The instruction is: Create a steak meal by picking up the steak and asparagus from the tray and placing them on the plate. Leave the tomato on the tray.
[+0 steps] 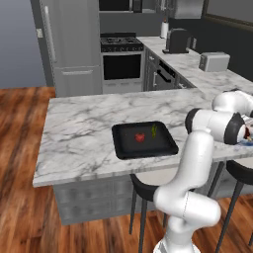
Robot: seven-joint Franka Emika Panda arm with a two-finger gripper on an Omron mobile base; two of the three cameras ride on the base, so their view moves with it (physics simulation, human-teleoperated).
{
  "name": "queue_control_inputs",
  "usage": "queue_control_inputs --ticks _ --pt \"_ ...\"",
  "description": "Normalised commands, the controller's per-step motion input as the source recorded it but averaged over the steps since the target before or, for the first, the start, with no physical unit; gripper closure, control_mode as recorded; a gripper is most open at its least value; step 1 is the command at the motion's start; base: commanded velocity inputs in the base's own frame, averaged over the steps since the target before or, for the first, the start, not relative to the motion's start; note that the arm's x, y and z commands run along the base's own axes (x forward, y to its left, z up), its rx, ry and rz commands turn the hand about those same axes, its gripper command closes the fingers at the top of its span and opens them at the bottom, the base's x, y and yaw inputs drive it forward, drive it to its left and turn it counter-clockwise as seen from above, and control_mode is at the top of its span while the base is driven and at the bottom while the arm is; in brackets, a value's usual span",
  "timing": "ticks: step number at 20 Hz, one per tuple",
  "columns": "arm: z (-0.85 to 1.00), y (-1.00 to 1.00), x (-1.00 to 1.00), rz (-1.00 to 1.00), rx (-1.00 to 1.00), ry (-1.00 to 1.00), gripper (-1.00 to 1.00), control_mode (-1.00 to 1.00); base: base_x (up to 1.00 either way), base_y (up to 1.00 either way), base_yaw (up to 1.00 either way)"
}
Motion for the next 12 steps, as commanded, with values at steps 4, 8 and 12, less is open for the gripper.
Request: queue_control_inputs --ticks 4,8,12 --pt "0.18 1.00 -0.56 0.00 -0.11 -0.06 -1.00 -1.00 0.00 0.00 0.00" --pt "0.25 1.00 -0.34 0.00 -0.01 -0.07 -1.00 -1.00 0.00 0.00 0.00" --pt "0.43 1.00 -0.09 0.00 0.00 -0.08 -1.00 -1.00 0.00 0.00 0.00"
